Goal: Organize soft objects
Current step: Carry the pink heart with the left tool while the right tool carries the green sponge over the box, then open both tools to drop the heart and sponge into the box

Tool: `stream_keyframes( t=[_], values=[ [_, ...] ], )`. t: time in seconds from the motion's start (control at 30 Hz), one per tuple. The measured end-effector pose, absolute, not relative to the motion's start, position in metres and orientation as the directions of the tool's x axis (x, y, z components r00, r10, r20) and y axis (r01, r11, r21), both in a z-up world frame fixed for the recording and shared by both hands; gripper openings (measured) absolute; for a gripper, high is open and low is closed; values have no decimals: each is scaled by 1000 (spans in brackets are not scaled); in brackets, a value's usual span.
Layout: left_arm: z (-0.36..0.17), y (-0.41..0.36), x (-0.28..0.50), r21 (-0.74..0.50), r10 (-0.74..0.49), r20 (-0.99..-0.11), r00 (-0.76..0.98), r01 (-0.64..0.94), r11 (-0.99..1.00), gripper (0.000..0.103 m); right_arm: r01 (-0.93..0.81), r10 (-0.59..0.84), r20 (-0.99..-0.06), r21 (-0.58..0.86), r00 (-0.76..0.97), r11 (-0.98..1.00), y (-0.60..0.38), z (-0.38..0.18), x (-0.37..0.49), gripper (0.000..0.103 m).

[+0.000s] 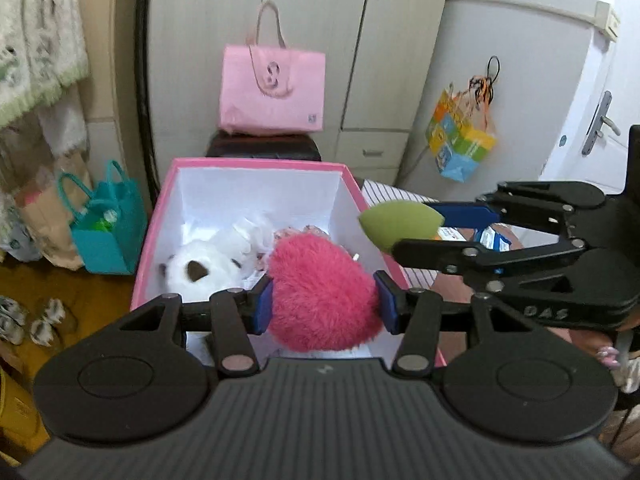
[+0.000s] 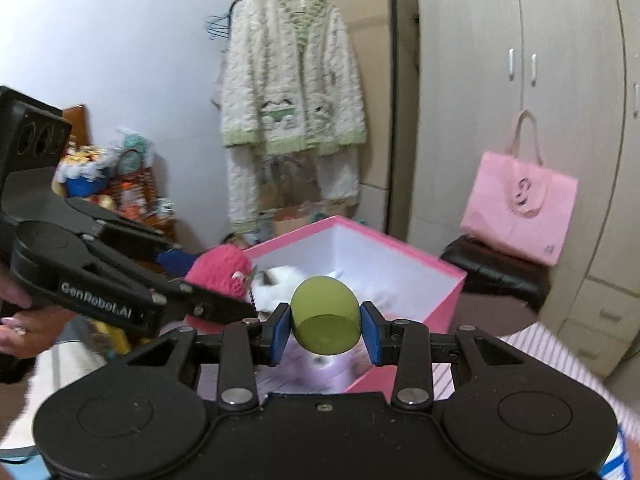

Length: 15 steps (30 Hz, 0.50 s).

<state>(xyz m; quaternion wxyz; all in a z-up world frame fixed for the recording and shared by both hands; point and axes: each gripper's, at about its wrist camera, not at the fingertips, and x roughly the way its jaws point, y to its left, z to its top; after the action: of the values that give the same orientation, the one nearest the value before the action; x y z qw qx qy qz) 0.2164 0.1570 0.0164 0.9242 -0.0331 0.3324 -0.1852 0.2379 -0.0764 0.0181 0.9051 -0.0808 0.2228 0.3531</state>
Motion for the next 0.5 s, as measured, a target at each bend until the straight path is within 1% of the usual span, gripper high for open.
stream_keyframes(
  t=[0.17, 0.3, 0.37, 0.43, 0.5],
  values=[
    [10, 155, 254, -180, -337, -634, 697, 291, 940, 50, -664, 567, -500, -21, 655, 748, -65, 11, 271, 43],
    [0, 159, 276, -206, -330, -668, 667, 261, 943, 50, -667, 553, -532, -32, 642, 744, -58, 3, 295, 43],
    [-6, 161, 285, -234, -341, -682, 646, 250, 940, 50, -679, 543, -550, -61, 634, 732, -52, -2, 305, 43],
    [-11, 161, 293, -217, -304, -699, 647, 213, 953, 50, -676, 516, -556, -115, 651, 728, -47, -7, 312, 43],
    [-13, 158, 298, -203, -284, -707, 648, 198, 959, 51, -692, 519, -576, -115, 631, 713, -44, -11, 321, 43]
  ],
)
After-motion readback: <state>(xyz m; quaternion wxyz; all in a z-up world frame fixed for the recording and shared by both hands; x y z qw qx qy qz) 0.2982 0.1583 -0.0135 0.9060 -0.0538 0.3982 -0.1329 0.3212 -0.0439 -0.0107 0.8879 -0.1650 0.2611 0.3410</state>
